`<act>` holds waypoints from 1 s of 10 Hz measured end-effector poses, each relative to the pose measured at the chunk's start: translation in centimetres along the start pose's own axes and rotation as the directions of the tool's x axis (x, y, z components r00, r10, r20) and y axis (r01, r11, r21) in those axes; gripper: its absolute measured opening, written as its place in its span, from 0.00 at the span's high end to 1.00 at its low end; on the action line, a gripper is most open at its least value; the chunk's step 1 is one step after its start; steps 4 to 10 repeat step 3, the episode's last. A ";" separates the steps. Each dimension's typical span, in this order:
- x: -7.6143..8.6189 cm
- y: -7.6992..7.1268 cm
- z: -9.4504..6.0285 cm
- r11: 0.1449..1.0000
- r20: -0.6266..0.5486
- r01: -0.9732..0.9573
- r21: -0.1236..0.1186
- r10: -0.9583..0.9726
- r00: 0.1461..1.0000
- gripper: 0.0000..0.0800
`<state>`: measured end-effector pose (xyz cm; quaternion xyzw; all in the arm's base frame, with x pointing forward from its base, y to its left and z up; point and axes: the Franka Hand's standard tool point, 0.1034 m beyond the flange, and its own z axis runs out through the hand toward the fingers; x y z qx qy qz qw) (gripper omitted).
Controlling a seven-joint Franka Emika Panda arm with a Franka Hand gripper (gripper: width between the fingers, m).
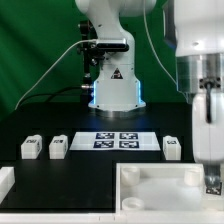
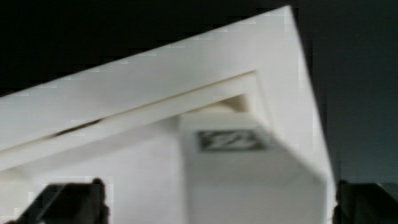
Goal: Assemble one leg
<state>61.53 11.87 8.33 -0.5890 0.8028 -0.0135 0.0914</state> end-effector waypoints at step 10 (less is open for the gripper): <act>-0.2 -0.1 -0.5 1.000 0.010 0.000 0.006 0.000 1.000 0.19</act>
Offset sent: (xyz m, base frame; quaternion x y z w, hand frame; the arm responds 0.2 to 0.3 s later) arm 0.0000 0.0000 0.0000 0.0000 0.0000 0.0000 1.0000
